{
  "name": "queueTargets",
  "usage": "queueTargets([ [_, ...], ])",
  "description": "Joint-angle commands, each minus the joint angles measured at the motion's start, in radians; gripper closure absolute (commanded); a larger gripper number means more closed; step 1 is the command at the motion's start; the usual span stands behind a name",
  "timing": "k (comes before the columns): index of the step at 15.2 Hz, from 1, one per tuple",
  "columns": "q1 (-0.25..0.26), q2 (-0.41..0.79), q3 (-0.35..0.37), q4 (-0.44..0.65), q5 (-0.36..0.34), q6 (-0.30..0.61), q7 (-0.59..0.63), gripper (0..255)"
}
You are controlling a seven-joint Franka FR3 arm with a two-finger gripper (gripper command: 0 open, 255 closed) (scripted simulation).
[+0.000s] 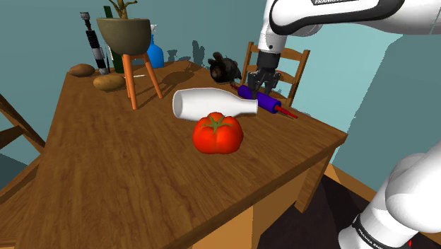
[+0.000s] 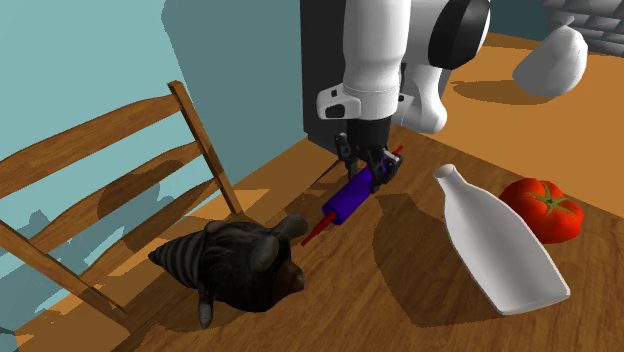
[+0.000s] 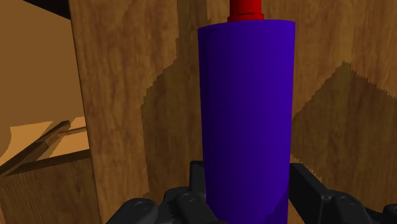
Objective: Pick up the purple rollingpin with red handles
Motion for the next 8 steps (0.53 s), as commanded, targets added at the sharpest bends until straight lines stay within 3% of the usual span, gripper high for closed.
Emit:
queueTargets([
  [1, 0.000, 0.001, 0.000, -0.002, 0.000, 0.000, 0.001, 255],
  [8, -0.001, 0.015, -0.002, 0.095, -0.002, -0.083, 0.007, 255],
])
